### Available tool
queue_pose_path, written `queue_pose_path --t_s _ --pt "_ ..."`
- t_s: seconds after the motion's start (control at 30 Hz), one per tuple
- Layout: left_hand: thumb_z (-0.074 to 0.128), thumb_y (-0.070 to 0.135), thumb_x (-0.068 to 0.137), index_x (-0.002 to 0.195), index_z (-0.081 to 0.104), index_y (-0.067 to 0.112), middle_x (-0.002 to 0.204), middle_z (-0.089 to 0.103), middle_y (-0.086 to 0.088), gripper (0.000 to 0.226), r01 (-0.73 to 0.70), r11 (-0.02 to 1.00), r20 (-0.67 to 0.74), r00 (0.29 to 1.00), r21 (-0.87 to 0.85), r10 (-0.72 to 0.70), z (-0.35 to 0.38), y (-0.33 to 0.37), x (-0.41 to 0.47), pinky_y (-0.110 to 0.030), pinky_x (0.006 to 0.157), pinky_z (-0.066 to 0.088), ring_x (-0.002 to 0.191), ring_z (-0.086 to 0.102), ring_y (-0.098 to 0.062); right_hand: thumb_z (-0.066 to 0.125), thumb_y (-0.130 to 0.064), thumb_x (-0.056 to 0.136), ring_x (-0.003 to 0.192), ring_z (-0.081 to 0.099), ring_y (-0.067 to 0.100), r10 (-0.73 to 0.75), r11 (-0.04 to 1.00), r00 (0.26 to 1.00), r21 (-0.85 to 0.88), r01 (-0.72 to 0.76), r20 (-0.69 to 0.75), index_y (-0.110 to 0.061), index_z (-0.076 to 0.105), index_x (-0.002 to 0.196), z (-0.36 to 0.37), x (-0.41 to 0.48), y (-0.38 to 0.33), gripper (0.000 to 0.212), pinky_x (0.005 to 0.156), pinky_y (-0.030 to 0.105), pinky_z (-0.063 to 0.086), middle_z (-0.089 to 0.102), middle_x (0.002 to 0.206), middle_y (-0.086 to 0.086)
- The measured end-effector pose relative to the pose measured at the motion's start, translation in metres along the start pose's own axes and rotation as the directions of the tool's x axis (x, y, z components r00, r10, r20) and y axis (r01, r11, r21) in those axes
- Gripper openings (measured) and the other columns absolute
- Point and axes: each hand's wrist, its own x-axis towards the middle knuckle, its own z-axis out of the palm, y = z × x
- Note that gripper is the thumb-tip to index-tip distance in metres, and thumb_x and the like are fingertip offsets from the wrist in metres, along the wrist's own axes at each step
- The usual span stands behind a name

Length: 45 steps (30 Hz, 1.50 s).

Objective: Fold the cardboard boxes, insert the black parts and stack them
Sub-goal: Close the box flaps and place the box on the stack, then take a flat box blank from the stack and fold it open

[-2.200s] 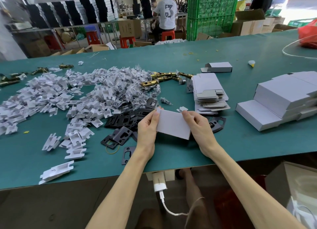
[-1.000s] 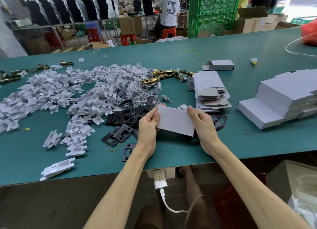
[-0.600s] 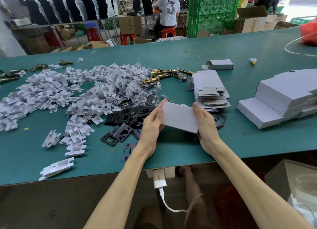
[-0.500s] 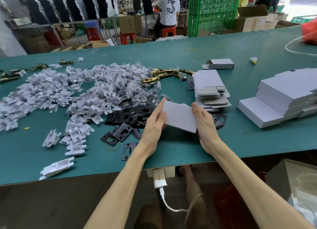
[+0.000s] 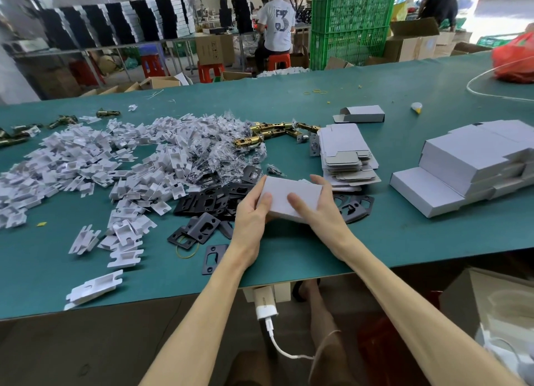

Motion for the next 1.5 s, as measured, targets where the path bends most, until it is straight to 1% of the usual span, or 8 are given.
queue_pose_path --t_s 0.1,0.23,0.4,0.67,1.03,1.27,1.4,1.5 --pt "0.052 0.012 0.109 0.149 0.054 0.012 0.142 0.064 0.000 0.040 -0.001 1.000 -0.049 0.999 0.027 0.003 0.000 -0.002 -0.001 -0.040 0.111 0.050 0.131 0.059 -0.019 0.079 -0.056 0.075 0.126 0.034 0.012 -0.157 0.967 0.987 -0.210 0.147 -0.032 -0.015 0.026 0.154 0.002 -0.006 -0.005 0.104 0.106 0.016 0.030 0.035 0.136 0.001" --pt "0.057 0.011 0.106 0.143 0.060 0.009 0.124 0.071 0.004 0.037 0.012 0.999 -0.071 0.997 0.044 -0.009 -0.001 -0.003 -0.001 -0.035 0.098 0.055 0.106 0.065 -0.011 0.070 -0.061 0.083 0.136 0.031 0.028 -0.382 0.544 0.918 -0.777 0.317 0.107 -0.020 0.036 0.154 0.011 -0.012 0.001 0.089 0.112 0.039 0.020 0.041 0.137 0.005" --pt "0.059 0.021 0.105 0.131 0.070 0.013 0.129 0.072 -0.009 0.029 -0.010 1.000 -0.003 1.000 0.014 0.010 0.003 0.001 -0.006 -0.038 0.092 0.060 0.108 0.069 -0.017 0.065 -0.057 0.090 0.127 0.044 0.032 -0.345 0.528 0.931 -0.796 0.297 0.119 -0.024 0.037 0.155 -0.004 -0.017 -0.002 0.078 0.104 0.043 0.032 0.049 0.136 0.013" --pt "0.047 0.022 0.111 0.129 0.068 0.007 0.127 0.073 -0.008 0.032 -0.017 1.000 0.025 1.000 0.027 0.016 0.006 0.002 -0.004 -0.031 0.087 0.062 0.113 0.073 -0.022 0.070 -0.045 0.091 0.128 0.037 0.037 -0.298 0.444 0.907 -0.884 -0.145 -0.298 -0.022 0.045 0.149 -0.126 0.005 -0.009 0.067 0.102 0.047 0.027 0.046 0.137 0.023" --pt "0.045 0.019 0.112 0.122 0.071 -0.001 0.110 0.078 -0.016 0.034 -0.036 0.998 0.035 0.999 0.047 0.035 0.004 0.001 -0.007 -0.032 0.085 0.062 0.102 0.075 -0.030 0.056 -0.001 0.087 0.122 0.043 0.034 -0.179 0.036 0.926 -0.943 -0.331 -0.332 -0.010 0.057 0.125 -0.151 0.028 -0.008 0.039 0.106 0.043 0.027 0.052 0.132 0.015" --pt "0.047 0.020 0.111 0.115 0.074 0.003 0.103 0.079 -0.015 0.032 -0.028 0.999 0.032 0.999 0.041 0.027 0.004 -0.002 -0.004 -0.028 0.080 0.061 0.093 0.075 -0.026 0.060 0.004 0.080 0.147 0.018 0.035 -0.107 0.089 0.973 -0.977 -0.193 -0.202 -0.005 0.034 0.146 -0.128 0.055 -0.025 0.072 0.117 0.052 0.018 0.027 0.154 0.020" --pt "0.047 0.020 0.111 0.114 0.075 0.003 0.101 0.079 -0.015 0.032 -0.017 0.999 0.032 0.999 0.032 0.016 0.003 -0.002 -0.003 -0.026 0.077 0.060 0.090 0.075 -0.025 0.058 -0.021 0.095 0.156 0.001 0.028 -0.031 0.224 0.999 -0.975 -0.004 -0.012 -0.009 0.018 0.158 -0.097 0.083 -0.039 0.076 0.124 0.053 0.005 0.007 0.168 0.014" --pt "0.047 0.020 0.111 0.114 0.075 0.003 0.100 0.079 -0.014 0.032 -0.013 1.000 0.029 0.999 0.024 0.013 0.003 -0.003 -0.003 -0.025 0.077 0.060 0.089 0.075 -0.023 0.060 -0.042 0.097 0.154 0.009 0.032 0.126 0.243 0.992 -0.970 -0.027 0.004 -0.009 0.027 0.154 -0.081 0.094 -0.041 0.073 0.123 0.058 0.003 0.018 0.164 0.018"
